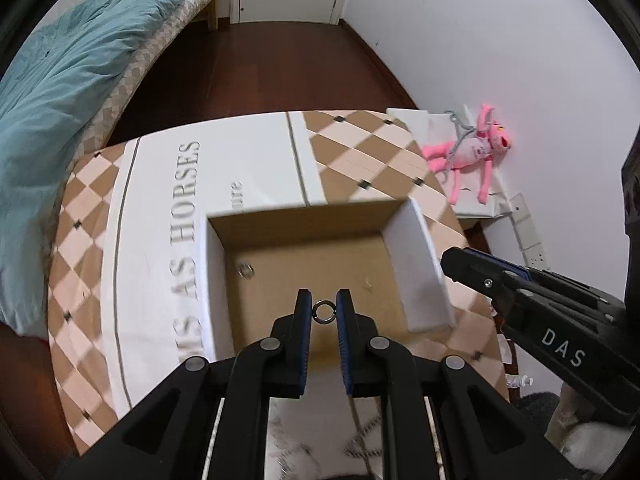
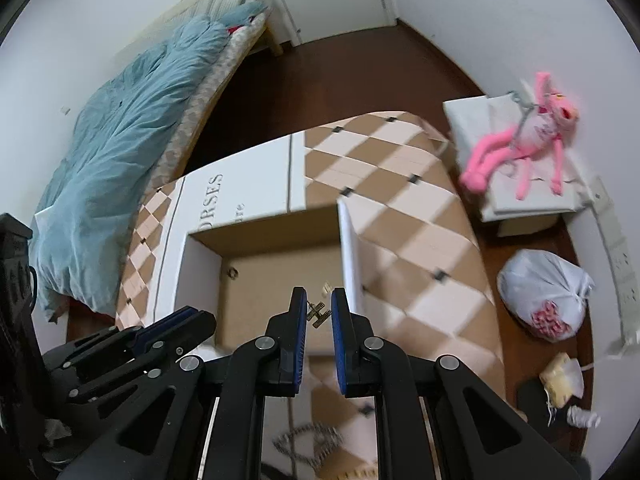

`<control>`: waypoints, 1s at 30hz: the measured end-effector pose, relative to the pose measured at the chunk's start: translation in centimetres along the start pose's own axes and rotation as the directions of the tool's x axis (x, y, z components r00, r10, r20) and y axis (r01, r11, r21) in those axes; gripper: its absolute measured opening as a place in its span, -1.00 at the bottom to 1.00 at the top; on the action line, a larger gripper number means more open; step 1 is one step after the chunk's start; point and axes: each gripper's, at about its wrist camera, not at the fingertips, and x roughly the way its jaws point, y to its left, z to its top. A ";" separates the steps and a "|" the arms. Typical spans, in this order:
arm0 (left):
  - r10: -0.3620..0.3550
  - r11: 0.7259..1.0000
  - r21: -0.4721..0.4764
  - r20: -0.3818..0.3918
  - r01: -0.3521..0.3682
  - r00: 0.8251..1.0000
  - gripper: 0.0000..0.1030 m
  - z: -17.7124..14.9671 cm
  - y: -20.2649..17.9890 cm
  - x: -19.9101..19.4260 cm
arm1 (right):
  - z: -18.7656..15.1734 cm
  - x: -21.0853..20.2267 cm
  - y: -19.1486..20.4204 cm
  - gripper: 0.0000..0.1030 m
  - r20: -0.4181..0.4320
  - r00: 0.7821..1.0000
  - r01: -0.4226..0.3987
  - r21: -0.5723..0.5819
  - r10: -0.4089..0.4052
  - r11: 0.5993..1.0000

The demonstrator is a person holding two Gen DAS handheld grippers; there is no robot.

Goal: Organize jewelry
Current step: 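Lower the gold stud into the box with the right tool while the left tool releases the ring inside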

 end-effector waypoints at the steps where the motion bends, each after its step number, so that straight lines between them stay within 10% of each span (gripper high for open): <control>1: 0.003 1.000 -0.005 -0.011 -0.003 1.000 -0.81 0.5 0.3 0.4 | 0.7 0.5 0.1 -0.75 -0.014 1.000 -0.005 0.000 0.005 1.000; 12: 0.026 0.998 -0.051 -0.068 -0.029 0.997 -0.77 4.2 2.1 2.3 | 5.0 5.1 1.1 -0.72 -0.140 0.989 0.028 -0.084 -0.040 0.996; 18: 0.090 0.995 -0.051 -0.005 -0.090 0.996 0.49 4.8 2.8 0.4 | 4.9 4.0 0.9 -0.69 -0.111 0.992 0.056 -0.093 -0.066 0.994; 30: 0.255 0.964 -0.094 0.074 -0.248 0.964 0.86 0.7 4.7 -2.2 | 2.4 2.2 1.8 0.71 -0.041 0.973 0.218 -0.155 -0.227 0.964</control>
